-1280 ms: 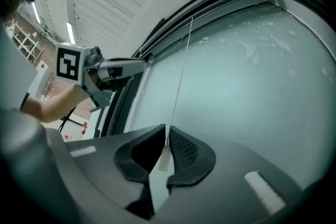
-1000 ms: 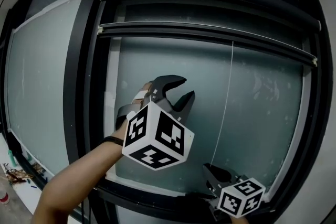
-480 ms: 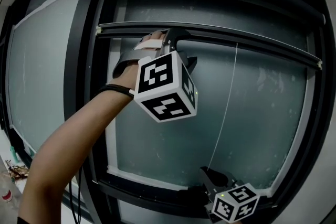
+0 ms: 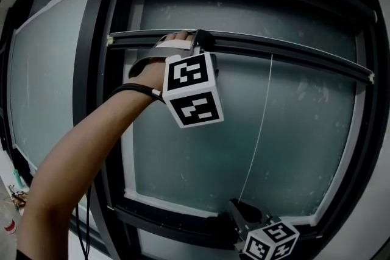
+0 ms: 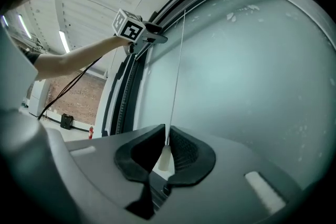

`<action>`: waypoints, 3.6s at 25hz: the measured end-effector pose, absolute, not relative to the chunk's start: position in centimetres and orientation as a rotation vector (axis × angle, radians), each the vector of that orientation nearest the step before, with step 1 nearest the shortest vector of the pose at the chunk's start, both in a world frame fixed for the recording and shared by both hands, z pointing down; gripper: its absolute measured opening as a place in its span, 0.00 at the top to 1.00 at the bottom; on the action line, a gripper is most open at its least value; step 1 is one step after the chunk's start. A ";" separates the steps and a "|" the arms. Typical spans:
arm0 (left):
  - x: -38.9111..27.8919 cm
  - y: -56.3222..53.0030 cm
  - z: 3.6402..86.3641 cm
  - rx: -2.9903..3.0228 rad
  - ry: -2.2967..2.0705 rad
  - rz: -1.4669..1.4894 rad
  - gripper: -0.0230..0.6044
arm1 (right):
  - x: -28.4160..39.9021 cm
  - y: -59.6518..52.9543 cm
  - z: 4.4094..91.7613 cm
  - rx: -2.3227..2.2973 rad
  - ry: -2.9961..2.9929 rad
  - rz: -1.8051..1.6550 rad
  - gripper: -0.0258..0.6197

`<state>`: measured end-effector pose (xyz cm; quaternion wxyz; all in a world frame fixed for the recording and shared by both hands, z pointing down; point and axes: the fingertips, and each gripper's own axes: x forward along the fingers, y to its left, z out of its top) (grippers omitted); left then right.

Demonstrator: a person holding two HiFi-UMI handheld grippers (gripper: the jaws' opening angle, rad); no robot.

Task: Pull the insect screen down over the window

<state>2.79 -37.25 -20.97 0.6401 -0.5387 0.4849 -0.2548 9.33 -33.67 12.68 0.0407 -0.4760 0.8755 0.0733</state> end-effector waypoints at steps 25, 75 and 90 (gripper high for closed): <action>4.4 -36.6 -10.4 -1.192 1.122 -0.850 0.75 | 11.6 -30.8 24.2 -1.464 2.848 0.025 0.91; 2.9 -35.9 9.5 -1.275 1.048 -1.015 0.73 | 11.1 -27.8 44.4 -1.860 2.905 -0.347 0.91; 2.5 -36.3 17.3 -1.323 1.045 -1.031 0.72 | 10.8 -28.7 52.4 -1.910 2.831 -0.424 0.91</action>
